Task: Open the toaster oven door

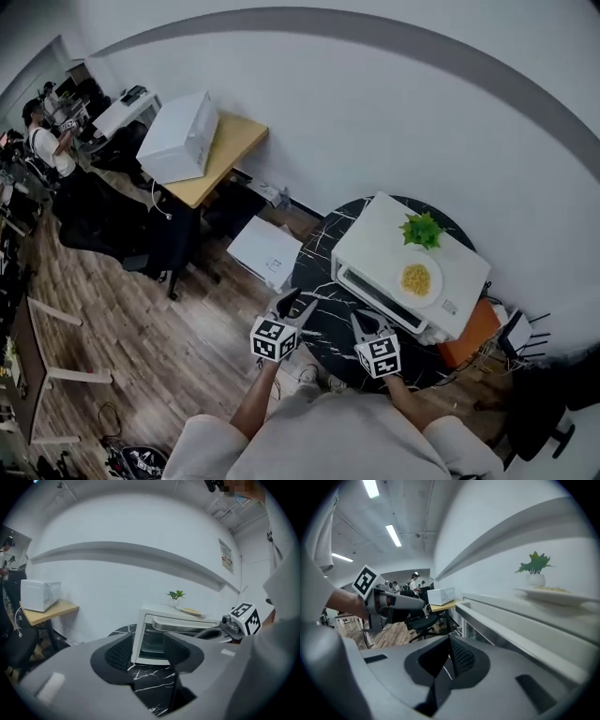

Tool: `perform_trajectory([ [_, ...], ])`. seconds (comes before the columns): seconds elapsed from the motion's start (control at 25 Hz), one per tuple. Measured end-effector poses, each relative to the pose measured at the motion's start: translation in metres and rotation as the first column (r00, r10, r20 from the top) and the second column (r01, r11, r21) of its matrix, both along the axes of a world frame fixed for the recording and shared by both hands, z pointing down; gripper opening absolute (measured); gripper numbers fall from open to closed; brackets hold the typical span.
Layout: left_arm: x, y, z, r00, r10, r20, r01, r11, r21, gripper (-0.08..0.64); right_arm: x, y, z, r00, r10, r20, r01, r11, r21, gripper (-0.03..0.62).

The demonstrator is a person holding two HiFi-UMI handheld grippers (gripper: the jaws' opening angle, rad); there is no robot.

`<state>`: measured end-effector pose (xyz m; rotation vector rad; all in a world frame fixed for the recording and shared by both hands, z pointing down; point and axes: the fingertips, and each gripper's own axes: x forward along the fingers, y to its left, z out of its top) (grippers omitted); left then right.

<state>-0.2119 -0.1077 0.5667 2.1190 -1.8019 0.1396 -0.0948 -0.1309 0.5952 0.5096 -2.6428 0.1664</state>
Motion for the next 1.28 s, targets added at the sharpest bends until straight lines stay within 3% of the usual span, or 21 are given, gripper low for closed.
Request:
perform_trajectory([
  [0.2, 0.009, -0.014, 0.003, 0.994, 0.110, -0.008, -0.110, 0.994, 0.005, 0.210, 0.004, -0.001, -0.004, 0.995, 0.103, 0.002, -0.103, 0.995, 0.013, 0.014],
  [0.48, 0.033, -0.031, 0.004, 0.964, 0.263, -0.022, -0.263, 0.965, 0.018, 0.210, 0.034, -0.007, -0.006, 0.963, 0.267, -0.016, -0.267, 0.963, 0.032, 0.014],
  [0.96, 0.078, -0.036, 0.009, 0.882, 0.470, -0.036, -0.470, 0.882, 0.024, 0.210, 0.091, 0.011, -0.006, 0.868, 0.495, -0.040, -0.492, 0.868, 0.058, 0.014],
  [1.28, 0.109, -0.033, 0.015, 0.834, 0.550, -0.052, -0.550, 0.835, 0.014, 0.210, 0.127, 0.028, -0.003, 0.809, 0.586, -0.053, -0.583, 0.810, 0.058, 0.014],
])
